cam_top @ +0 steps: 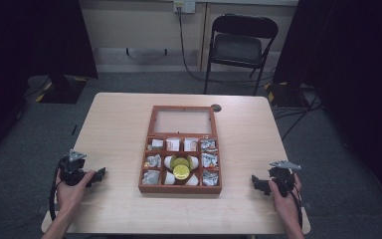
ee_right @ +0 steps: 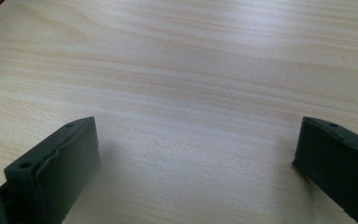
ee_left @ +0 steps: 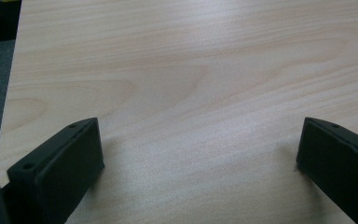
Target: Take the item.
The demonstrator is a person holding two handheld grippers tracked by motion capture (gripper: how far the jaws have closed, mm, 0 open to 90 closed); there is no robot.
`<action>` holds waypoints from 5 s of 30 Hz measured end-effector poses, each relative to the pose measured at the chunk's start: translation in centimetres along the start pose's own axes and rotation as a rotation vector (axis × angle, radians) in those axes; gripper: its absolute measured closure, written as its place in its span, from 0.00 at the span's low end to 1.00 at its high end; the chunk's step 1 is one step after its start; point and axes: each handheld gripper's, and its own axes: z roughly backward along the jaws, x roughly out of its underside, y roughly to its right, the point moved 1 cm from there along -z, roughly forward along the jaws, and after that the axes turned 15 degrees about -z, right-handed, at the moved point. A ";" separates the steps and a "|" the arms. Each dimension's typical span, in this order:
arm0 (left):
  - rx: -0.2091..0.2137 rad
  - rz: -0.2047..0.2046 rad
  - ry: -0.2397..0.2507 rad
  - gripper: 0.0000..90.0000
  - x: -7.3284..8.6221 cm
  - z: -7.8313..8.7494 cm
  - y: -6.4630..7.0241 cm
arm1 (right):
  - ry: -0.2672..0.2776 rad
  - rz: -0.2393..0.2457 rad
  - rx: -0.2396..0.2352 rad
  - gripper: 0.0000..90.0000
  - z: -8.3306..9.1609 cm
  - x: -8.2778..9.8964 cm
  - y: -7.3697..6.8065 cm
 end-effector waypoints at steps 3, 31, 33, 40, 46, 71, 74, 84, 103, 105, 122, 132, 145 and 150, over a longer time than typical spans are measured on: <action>0.000 -0.003 0.002 0.01 0.0 0.0 0.1 | 0.000 0.000 0.000 0.00 0.0 0.0 0.0; 0.061 -0.071 0.093 0.27 -1.7 1.4 1.3 | -0.001 0.000 -0.001 0.00 0.0 0.0 0.0; 0.070 -0.081 0.098 0.27 -1.9 1.6 1.4 | 0.000 0.001 0.000 0.00 0.0 0.0 0.0; 0.120 -0.084 0.132 0.33 -2.5 2.1 2.0 | -0.001 0.000 0.000 0.00 0.0 0.0 0.0; 0.146 -0.087 0.149 0.33 -3.0 2.4 2.3 | -0.001 0.000 -0.001 0.00 0.0 0.0 0.0; 0.225 -0.192 0.197 0.30 -6.6 3.1 5.5 | -0.001 -0.001 0.001 0.00 0.0 0.0 0.0; 0.246 -0.196 0.208 0.30 -7.1 3.0 5.7 | -0.001 -0.001 0.001 0.00 0.0 0.0 0.0; 0.289 -0.223 0.227 0.30 -8.4 3.0 6.7 | -0.001 -0.001 0.001 0.00 0.0 0.0 0.0; 0.373 -0.251 0.256 0.33 -10.6 2.6 9.0 | -0.001 -0.001 0.001 0.00 0.0 0.0 0.0; 0.388 -0.244 0.263 0.33 -10.7 2.6 9.2 | 0.000 -0.002 0.001 0.00 0.0 0.0 0.0; 0.465 -0.289 0.287 0.35 -13.2 2.7 12.3 | -0.001 -0.001 0.001 0.00 0.0 0.0 0.0; 0.488 -0.351 0.299 0.37 -14.7 3.0 14.4 | 0.000 -0.001 0.001 0.00 0.0 0.0 0.0; 0.512 -0.360 0.279 0.37 -15.5 1.3 16.2 | 0.000 -0.001 0.001 0.00 0.0 0.0 0.0; 0.537 -0.397 0.274 0.39 -16.3 1.2 17.4 | -0.001 -0.001 0.001 0.00 0.0 0.0 0.0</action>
